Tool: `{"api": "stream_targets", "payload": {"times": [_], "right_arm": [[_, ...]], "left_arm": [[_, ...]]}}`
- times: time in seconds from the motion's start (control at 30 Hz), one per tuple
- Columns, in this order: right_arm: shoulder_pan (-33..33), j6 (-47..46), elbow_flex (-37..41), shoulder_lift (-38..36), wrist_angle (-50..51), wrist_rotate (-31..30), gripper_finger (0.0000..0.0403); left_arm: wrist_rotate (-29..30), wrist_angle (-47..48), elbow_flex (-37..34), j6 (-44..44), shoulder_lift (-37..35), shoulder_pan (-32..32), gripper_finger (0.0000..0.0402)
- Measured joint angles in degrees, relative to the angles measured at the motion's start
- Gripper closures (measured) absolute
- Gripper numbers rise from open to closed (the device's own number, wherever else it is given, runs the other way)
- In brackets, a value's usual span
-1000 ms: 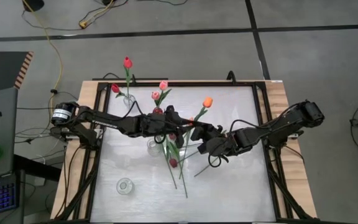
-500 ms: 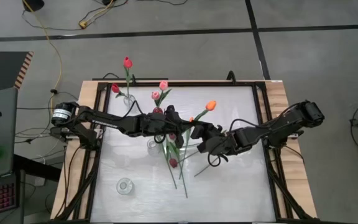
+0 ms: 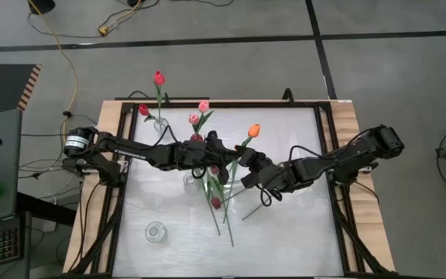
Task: Sort flowers into vase by color
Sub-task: Put the orange tulip into the middle transparent vase
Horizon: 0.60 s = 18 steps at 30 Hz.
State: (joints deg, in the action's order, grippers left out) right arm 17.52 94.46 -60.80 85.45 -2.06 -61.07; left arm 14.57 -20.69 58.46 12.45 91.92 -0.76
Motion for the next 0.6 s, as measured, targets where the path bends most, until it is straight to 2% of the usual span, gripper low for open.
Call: {"api": "stream_targets", "payload": {"times": [0.07,0.37,0.6], "right_arm": [[0.0,-0.93,0.0,0.0,-0.22,-0.93,0.0189],[0.15,-16.72,-0.07,-0.02,-0.48,-8.85,0.0186],[1.76,-23.32,-0.07,-0.02,-0.44,-9.62,0.0188]], "left_arm": [[0.76,-0.02,0.02,-0.13,0.0,0.06,0.04],[6.78,-1.03,0.02,-1.93,0.0,0.39,0.04],[7.34,-3.45,0.01,-2.35,-0.07,2.94,0.04]]}}
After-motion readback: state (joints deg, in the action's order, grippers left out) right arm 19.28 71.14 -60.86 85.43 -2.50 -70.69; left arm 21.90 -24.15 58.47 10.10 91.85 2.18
